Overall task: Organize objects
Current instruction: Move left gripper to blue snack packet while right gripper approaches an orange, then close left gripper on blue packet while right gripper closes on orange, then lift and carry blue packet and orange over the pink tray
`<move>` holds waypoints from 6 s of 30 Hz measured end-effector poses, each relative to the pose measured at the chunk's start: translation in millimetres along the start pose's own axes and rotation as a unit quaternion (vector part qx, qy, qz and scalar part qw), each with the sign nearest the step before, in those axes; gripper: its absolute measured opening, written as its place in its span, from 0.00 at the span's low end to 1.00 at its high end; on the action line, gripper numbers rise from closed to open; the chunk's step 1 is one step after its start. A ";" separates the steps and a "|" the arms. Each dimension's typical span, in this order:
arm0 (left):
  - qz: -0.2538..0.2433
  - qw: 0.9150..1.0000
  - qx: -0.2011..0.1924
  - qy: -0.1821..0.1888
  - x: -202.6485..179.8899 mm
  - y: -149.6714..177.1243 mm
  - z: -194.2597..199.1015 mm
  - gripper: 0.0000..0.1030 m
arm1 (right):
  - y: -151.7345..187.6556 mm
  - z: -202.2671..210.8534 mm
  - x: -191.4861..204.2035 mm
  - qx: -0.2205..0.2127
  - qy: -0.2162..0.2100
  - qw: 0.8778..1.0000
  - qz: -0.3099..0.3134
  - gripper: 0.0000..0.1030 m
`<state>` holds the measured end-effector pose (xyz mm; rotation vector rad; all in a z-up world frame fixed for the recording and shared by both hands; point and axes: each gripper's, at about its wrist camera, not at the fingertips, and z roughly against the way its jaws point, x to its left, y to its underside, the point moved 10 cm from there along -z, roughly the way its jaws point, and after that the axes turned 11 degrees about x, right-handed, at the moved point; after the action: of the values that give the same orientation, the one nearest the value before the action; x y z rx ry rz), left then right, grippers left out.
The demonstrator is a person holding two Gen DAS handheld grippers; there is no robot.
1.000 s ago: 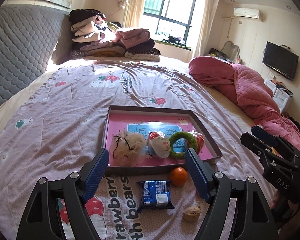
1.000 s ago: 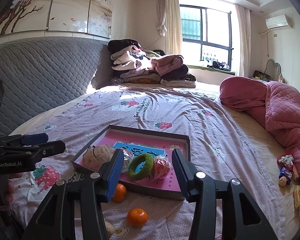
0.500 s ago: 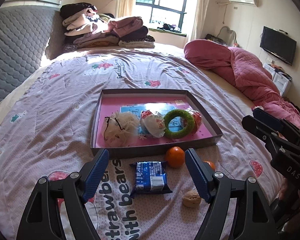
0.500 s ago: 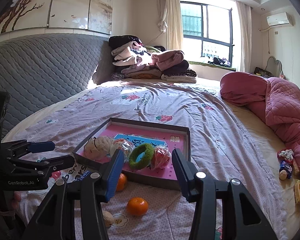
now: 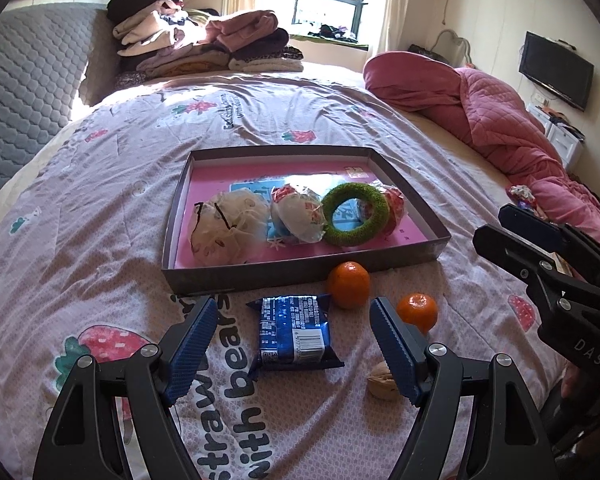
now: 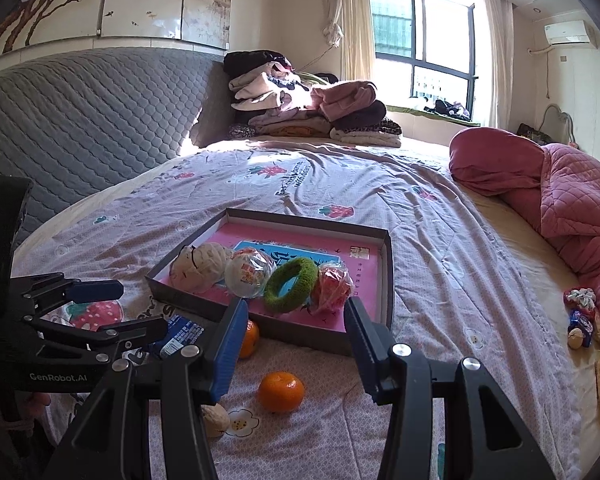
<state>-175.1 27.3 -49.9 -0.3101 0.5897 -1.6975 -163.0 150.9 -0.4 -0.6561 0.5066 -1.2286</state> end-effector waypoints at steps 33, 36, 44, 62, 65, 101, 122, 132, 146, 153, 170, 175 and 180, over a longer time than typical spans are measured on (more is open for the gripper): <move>-0.005 0.999 0.043 -0.006 -0.3 15.4 -27.4 0.77 | 20.4 -30.1 -1.0 0.059 0.002 0.998 0.009 0.48; -0.004 0.999 0.046 -0.005 0.4 16.8 -29.5 0.77 | 24.5 -35.4 1.0 0.069 0.001 0.998 0.012 0.48; -0.003 0.998 0.058 -0.008 1.6 21.3 -38.8 0.77 | 32.4 -44.0 4.0 0.086 0.000 0.996 0.021 0.48; 0.004 0.998 0.066 -0.018 7.4 25.7 -51.8 0.77 | 46.9 -60.6 7.0 0.116 -0.002 0.993 0.030 0.48; 0.007 0.997 0.071 -0.020 10.2 26.4 -56.1 0.77 | 49.7 -64.3 8.3 0.122 -0.003 0.992 0.033 0.48; 0.012 0.996 0.081 -0.029 10.5 24.1 -84.8 0.77 | 66.5 -95.3 8.2 0.125 0.007 0.991 0.039 0.48; -0.009 0.997 0.069 -0.023 6.5 21.1 -85.9 0.57 | 67.3 -96.5 13.5 0.122 -0.005 0.992 0.043 0.38; -0.006 0.998 0.066 -0.020 5.7 20.0 -83.2 0.55 | 65.8 -94.3 12.5 0.119 -0.011 0.992 0.039 0.38; 0.001 0.998 0.055 -0.015 7.6 15.8 -70.9 0.54 | 55.0 -80.6 7.0 0.094 -0.006 0.995 0.034 0.38; -0.002 0.999 0.034 -0.016 5.6 8.2 -54.4 0.54 | 44.2 -69.9 4.0 0.071 -0.003 0.997 0.029 0.38; -0.004 1.000 -0.008 -0.005 1.2 -7.6 -17.4 0.54 | 23.3 -49.9 4.4 0.039 -0.007 0.999 0.028 0.38; -0.004 1.000 -0.018 -0.005 2.3 -12.0 -10.5 0.54 | 15.1 -43.1 5.1 0.027 -0.004 0.999 0.030 0.38; -0.007 1.000 -0.026 -0.008 4.2 -20.0 -5.0 0.54 | 5.1 -34.1 4.3 0.014 -0.003 0.999 0.029 0.38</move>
<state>-195.2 26.7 -43.7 -0.3653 0.6231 -1.6930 -181.3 141.6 -28.3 -0.6176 0.4994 -1.1756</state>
